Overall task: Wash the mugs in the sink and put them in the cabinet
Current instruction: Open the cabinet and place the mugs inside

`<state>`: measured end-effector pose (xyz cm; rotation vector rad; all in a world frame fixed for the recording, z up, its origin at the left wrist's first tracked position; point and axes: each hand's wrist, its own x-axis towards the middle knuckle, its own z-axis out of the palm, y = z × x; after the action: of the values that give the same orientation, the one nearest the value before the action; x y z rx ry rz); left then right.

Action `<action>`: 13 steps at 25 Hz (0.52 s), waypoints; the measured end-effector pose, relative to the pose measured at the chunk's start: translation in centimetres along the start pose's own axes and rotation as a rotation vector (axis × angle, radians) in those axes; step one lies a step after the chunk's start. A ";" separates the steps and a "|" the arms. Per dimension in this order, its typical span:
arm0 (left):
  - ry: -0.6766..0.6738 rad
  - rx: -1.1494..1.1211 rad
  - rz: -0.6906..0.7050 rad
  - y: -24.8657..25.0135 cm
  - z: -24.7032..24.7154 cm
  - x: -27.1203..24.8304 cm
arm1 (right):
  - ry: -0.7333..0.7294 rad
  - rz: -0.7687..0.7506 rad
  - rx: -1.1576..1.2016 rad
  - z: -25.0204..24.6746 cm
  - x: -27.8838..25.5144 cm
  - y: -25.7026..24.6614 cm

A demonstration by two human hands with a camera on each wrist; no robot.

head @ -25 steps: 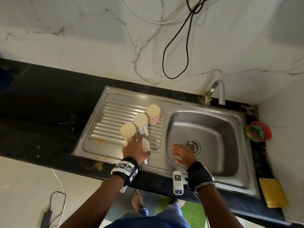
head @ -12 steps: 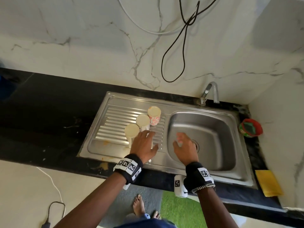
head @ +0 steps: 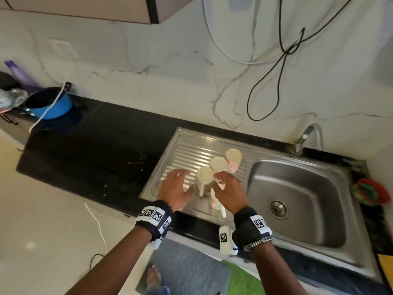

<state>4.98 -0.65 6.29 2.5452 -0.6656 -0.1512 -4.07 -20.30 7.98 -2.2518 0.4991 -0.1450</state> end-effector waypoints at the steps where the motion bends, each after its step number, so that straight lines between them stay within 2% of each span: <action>1: 0.038 -0.012 0.009 -1.1 -1.8 0.7 | 0.010 -0.036 0.013 0.4 0.8 -1.9; 5: 0.212 -0.100 0.083 -5.4 -11.9 5.3 | 0.107 -0.241 0.007 0.6 4.5 -12.0; 8: 0.399 -0.115 0.226 -8.4 -20.2 9.3 | 0.211 -0.391 0.004 0.3 7.1 -21.2; 13: 0.516 -0.098 0.404 -14.6 -34.4 16.0 | 0.406 -0.581 -0.016 1.7 10.6 -37.5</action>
<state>33.03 17.77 29.26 2.1655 -0.9057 0.5737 17.57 -0.99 34.13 -2.3284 0.0325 -0.9070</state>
